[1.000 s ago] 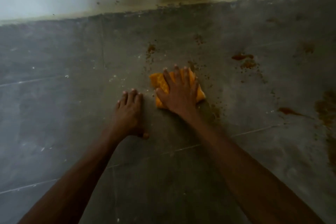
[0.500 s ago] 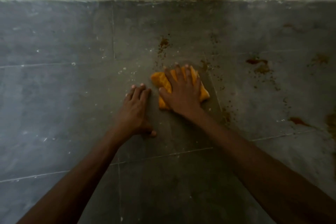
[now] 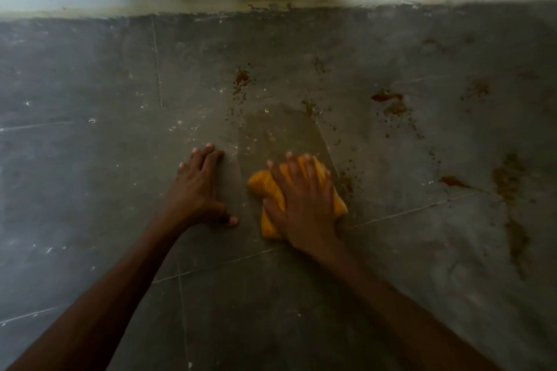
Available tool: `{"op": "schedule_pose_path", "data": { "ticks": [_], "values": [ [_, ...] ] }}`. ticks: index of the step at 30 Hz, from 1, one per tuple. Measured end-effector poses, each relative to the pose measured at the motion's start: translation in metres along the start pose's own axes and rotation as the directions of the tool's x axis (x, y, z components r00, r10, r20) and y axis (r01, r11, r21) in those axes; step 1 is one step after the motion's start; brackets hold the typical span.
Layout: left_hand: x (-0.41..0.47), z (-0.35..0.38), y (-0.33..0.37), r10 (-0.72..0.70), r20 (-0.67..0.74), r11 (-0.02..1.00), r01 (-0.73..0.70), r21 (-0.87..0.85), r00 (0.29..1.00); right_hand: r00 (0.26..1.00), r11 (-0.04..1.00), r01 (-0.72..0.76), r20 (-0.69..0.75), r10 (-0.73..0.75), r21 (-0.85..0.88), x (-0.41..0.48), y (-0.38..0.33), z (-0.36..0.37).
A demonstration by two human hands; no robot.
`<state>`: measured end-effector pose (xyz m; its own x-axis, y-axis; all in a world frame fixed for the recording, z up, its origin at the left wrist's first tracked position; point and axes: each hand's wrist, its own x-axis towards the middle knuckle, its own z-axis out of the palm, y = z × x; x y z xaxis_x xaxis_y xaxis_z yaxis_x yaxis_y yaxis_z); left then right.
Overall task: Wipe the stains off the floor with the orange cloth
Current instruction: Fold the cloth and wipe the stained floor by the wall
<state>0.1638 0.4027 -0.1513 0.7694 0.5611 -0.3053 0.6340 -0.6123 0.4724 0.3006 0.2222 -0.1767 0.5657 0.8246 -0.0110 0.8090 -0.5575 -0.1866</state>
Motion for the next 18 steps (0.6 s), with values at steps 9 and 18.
{"op": "schedule_pose_path", "data": {
  "ticks": [9,18],
  "values": [
    [0.009,0.020,0.048,0.088,0.141,0.995,-0.095,0.038,0.986,0.962,0.963,-0.268,-0.043,0.268,0.026,0.036,0.092,-0.016],
    [0.021,0.035,0.084,0.188,0.142,0.974,-0.204,0.100,0.972,0.993,0.993,-0.117,-0.011,0.117,0.005,-0.112,0.107,-0.016]
  ]
}}
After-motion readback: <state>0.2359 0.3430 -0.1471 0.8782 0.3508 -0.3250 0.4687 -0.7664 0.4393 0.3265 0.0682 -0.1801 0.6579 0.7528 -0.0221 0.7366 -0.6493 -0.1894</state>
